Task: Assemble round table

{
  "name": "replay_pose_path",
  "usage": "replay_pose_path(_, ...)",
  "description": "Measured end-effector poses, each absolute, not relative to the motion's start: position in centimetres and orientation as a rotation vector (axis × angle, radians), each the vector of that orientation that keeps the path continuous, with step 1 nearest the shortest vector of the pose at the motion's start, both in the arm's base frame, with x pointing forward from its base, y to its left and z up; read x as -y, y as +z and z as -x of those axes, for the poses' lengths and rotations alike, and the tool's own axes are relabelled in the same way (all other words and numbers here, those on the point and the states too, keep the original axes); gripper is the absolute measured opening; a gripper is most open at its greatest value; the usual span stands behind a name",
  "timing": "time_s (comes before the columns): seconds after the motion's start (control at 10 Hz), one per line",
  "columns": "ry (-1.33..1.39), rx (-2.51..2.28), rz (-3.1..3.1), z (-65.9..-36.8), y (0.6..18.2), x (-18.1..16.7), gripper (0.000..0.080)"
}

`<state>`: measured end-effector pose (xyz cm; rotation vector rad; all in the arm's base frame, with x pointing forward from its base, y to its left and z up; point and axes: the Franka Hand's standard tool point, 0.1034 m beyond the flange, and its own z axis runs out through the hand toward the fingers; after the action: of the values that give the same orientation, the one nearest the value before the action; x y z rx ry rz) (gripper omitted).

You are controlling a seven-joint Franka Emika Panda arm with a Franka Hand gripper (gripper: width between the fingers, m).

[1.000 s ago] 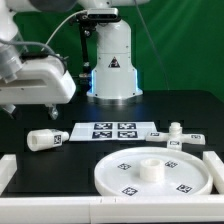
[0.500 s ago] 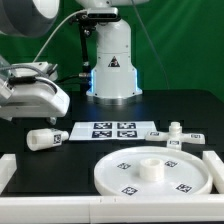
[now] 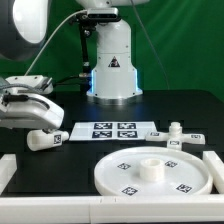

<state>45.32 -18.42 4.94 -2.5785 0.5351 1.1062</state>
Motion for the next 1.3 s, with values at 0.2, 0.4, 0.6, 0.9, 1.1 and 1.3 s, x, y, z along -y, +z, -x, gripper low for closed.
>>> replay_pose_path(0.2,1.142,-0.561,2.544,-44.1,3.7,18.5,0.0649)
replay_pose_path(0.4,1.19,-0.581,2.521,-42.7,2.1,19.0,0.0649)
replay_pose_path(0.6,1.19,-0.576,2.524,-42.8,1.9,18.9,0.0649)
replay_pose_path(0.9,1.216,-0.583,2.51,-42.4,1.7,18.5,0.0649)
replay_pose_path(1.1,1.233,-0.581,2.499,-42.3,1.7,18.3,0.0645)
replay_pose_path(1.3,1.234,-0.58,2.499,-42.2,1.7,18.2,0.0477)
